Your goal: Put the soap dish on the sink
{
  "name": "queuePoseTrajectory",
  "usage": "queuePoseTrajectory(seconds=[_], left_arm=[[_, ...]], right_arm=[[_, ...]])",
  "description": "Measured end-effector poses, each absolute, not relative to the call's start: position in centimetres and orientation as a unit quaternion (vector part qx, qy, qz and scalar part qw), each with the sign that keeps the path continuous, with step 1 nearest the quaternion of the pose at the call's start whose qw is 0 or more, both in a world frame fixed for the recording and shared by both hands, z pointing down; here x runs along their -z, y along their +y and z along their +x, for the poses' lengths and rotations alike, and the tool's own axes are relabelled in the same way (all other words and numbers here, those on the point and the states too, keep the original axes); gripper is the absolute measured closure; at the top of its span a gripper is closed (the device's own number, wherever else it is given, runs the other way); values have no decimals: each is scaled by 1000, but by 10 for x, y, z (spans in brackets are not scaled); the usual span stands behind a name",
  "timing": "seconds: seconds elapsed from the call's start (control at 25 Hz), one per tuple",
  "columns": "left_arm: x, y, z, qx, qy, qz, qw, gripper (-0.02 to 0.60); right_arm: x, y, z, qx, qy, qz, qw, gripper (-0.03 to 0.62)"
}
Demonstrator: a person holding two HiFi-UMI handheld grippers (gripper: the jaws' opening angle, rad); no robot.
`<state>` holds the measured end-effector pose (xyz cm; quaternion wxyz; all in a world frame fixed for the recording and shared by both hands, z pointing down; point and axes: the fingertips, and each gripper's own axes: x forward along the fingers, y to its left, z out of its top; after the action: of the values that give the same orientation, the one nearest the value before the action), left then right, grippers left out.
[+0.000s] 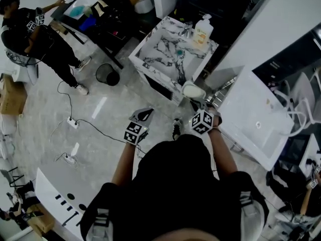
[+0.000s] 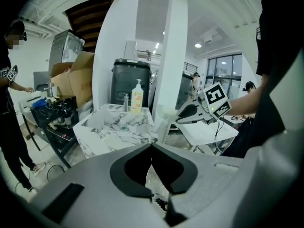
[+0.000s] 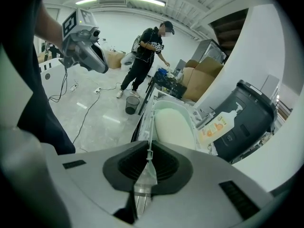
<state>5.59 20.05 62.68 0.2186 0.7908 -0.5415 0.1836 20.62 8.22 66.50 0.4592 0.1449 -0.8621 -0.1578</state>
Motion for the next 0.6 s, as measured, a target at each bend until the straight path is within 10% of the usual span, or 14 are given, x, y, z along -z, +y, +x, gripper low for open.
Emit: queuePoseTrajectory(seconds=[0.6], left_arm=[[-625,150,44,-189,-563,771,229,581]], right_arm=[[-669,23,174,163,-875,113,441,580]])
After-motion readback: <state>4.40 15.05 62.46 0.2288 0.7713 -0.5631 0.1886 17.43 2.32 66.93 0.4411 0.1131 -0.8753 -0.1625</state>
